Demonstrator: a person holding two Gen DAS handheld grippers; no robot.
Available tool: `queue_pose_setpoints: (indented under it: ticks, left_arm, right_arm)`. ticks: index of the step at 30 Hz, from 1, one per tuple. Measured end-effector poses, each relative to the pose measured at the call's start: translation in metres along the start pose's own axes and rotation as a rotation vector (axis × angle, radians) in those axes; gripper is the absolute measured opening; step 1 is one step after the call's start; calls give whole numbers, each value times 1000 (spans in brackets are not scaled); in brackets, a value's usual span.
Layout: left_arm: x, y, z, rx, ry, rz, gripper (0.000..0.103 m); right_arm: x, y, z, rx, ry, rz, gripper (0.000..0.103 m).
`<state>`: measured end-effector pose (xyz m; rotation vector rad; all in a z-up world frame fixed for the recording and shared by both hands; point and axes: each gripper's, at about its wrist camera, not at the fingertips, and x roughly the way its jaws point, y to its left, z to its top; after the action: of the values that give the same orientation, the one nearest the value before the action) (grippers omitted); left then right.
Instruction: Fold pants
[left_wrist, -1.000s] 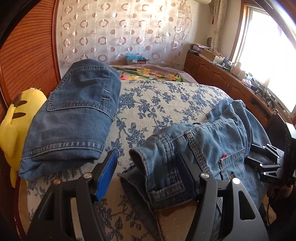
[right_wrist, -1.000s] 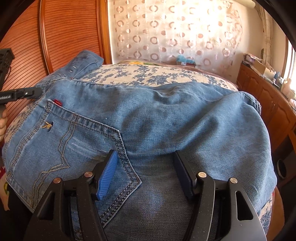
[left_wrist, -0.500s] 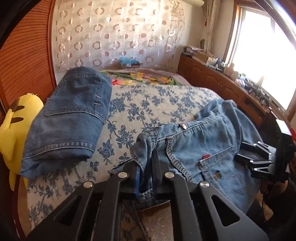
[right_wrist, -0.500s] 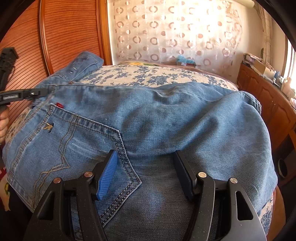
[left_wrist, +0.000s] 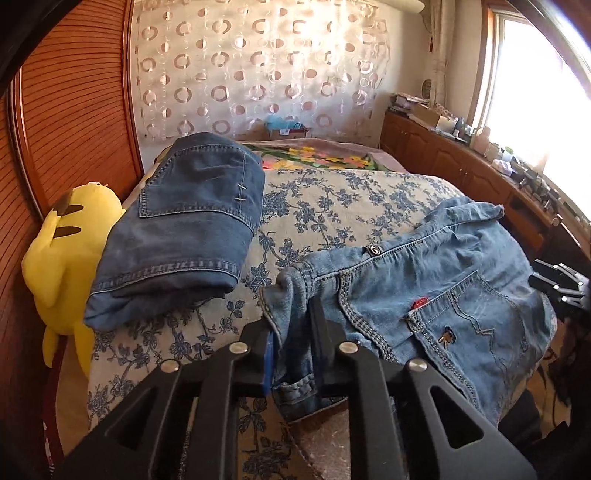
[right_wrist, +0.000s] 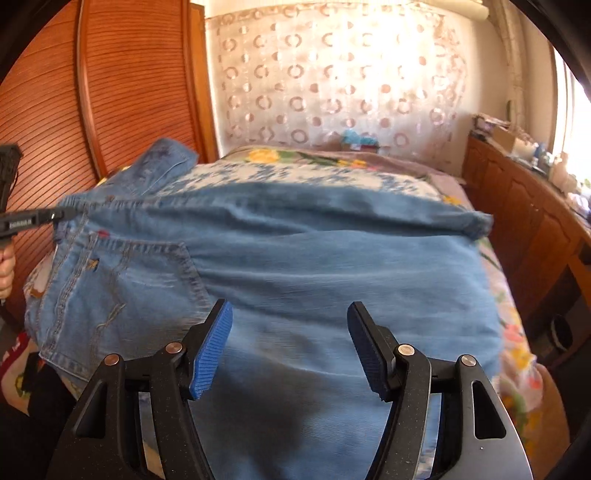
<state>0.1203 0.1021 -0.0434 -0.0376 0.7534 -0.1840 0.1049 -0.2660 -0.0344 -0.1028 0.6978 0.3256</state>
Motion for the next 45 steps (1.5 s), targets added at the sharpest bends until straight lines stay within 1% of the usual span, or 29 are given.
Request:
queue_pose_setpoints:
  ticks: [1,2,3,5,7,9,10,12,14,20,21,28,35,39,41,45]
  left_arm:
    - [-1,-1,0,2,-4,-1,19]
    - [-3,-2,1,4,-11,0,26]
    - [-6,-3,2,9,-23,5,30]
    - [-15,-7,5,20,-58,9,44]
    - [-23,-10,8,26,-82,-1,46]
    - [-29,-16,10,33,-95,-16,56]
    - [-31,-20,11,38,-106,-28,65]
    - [-35,-29,13,48,-121,-51,65]
    - [-33,-39,15,65,-119,-66,66]
    - [-18,-79,18,124,-112,-102,66]
    - [-13,-87,20,141,-108,-113,66]
    - [11,-128,37,235,-99,-124,66]
    - [40,-147,51,258,-68,-141,66]
    - [57,-157,53,274,-35,-128,66]
    - [67,-158,54,272,-18,-117,66]
    - [81,-156,53,254,26,-124,66]
  right_arm:
    - [-4,-8,0,11,-1,-11,66]
    - [-6,-12,0,18,-2,-19,66]
    - [-10,-21,0,33,-6,-36,66]
    - [-15,-32,1,51,-12,-56,66]
    - [-20,-44,-1,72,-13,-76,66]
    - [-24,-54,-4,89,-14,-101,66]
    - [-26,-59,-6,94,-15,-108,66]
    - [-30,-70,-9,116,-17,-124,66]
    - [-34,-81,-11,138,-20,-129,66]
    - [-40,-100,-20,180,-20,-146,66]
    - [-40,-103,-20,183,-17,-146,66]
    - [-33,-114,-13,163,-6,-160,66]
    - [-22,-128,1,149,-7,-167,66]
    - [-15,-135,7,143,-6,-167,66]
    - [-12,-138,10,141,-6,-167,66]
    - [-1,-147,16,145,3,-164,66]
